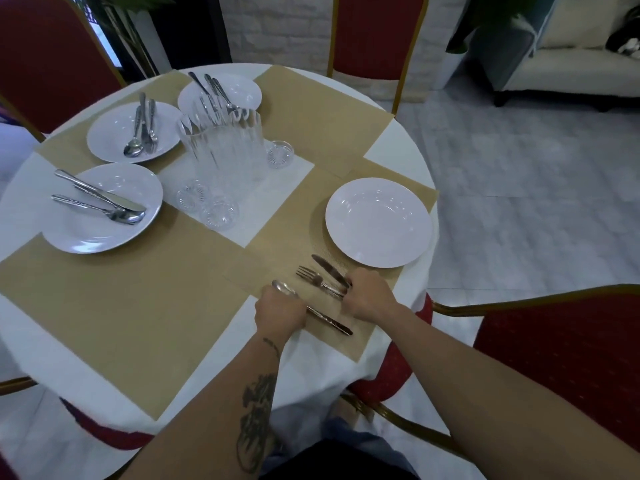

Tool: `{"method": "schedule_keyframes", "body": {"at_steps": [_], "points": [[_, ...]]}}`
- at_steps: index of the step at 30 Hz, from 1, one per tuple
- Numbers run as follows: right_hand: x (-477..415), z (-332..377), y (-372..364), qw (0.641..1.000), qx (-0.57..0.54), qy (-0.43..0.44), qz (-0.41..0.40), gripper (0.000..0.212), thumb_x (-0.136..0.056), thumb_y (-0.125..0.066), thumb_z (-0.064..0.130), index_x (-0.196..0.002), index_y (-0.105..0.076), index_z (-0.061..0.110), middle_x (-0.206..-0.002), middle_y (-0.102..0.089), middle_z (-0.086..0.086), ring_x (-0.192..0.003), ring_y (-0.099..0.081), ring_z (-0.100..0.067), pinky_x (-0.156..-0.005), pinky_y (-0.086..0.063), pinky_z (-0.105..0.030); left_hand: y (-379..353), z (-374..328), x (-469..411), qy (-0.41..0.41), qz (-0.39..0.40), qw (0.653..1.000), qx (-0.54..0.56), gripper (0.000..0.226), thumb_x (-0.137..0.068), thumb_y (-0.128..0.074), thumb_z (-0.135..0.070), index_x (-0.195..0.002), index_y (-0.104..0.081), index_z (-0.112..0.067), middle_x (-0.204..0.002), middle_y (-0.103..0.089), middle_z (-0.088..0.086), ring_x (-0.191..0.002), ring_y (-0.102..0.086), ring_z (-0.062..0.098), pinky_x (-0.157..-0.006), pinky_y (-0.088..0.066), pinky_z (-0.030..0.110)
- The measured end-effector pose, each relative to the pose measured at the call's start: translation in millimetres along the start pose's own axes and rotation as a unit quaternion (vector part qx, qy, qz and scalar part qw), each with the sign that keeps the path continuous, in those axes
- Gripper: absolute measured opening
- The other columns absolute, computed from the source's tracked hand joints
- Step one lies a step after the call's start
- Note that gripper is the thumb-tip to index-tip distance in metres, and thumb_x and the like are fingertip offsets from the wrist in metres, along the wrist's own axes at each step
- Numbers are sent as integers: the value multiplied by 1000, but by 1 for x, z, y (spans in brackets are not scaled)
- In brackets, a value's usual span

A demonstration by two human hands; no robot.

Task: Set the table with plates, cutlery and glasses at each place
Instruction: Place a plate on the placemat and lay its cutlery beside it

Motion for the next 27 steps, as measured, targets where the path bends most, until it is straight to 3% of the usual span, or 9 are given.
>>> {"method": "schedule_keyframes", "body": {"at_steps": [4, 7, 12, 16, 19, 21, 23, 27], "points": [[0, -5, 3, 1000, 14, -8, 2, 17, -76, -54, 9, -62, -48, 16, -68, -53, -2, -66, -55, -25, -52, -37, -27, 7, -8, 20, -27, 12, 997, -73, 41, -81, -68, -35, -107, -45, -14, -96, -49, 3, -86, -54, 25, -72, -45, 31], [-2, -8, 6, 1000, 11, -14, 6, 20, -80, -56, 12, -62, -50, 16, -68, -54, -1, -67, -56, -23, -53, -39, -27, 6, -5, 17, -42, 18, 992, -117, 53, -81, -69, -39, -120, -46, -11, -102, -51, 6, -89, -53, 25, -75, -47, 33], [-7, -7, 10, 1000, 12, -10, 26, 15, -82, -57, 16, -68, -60, 14, -68, -57, 0, -73, -58, -22, -53, -38, -27, 6, -8, 21, -65, 15, 983, -172, 59, -82, -66, -40, -124, -40, -9, -104, -51, 6, -95, -56, 29, -79, -48, 35], [-14, 2, 11, 999, 24, 5, 43, 19, -79, -59, 16, -61, -53, 18, -67, -54, -1, -72, -54, -24, -51, -33, -27, 10, -14, 29, -78, -14, 972, -220, 55, -83, -63, -43, -117, -35, -11, -94, -47, 2, -83, -49, 25, -71, -41, 34], [-20, 14, 9, 998, 31, 20, 51, 21, -80, -59, 15, -62, -51, 20, -72, -55, -3, -76, -58, -27, -58, -40, -29, 14, -15, 33, -82, -39, 972, -217, 44, -86, -60, -40, -104, -30, -15, -87, -45, 0, -77, -48, 23, -68, -39, 34], [-24, 23, 7, 997, 39, 41, 50, 15, -83, -57, 12, -69, -56, 18, -79, -57, -4, -80, -59, -29, -65, -45, -32, 16, -17, 34, -107, -53, 970, -213, 38, -87, -58, -36, -99, -28, -17, -84, -46, -1, -69, -48, 20, -62, -37, 32], [-27, 33, 3, 996, 51, 64, 47, 14, -85, -54, 9, -90, -65, 16, -91, -62, -6, -85, -59, -28, -70, -47, -34, 17, -18, 32, -132, -68, 969, -198, 33, -88, -57, -33, -100, -31, -17, -84, -50, 0, -64, -47, 18, -58, -35, 31], [-31, 40, -4, 993, 67, 98, -4, 23, -82, -54, 7, -101, -63, 15, -98, -64, -5, -92, -61, -28, -75, -52, -39, 16, -21, 28, -197, -77, 959, -191, 22, -89, -58, -27, -105, -44, -20, -93, -50, -4, -79, -50, 21, -68, -38, 33]]}}
Point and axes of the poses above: each hand's wrist, its own x-axis away from the middle knuckle, its own y-axis out of the back of the hand, z = x × y, the point moved 7 cm from there along -x, towards the middle knuckle
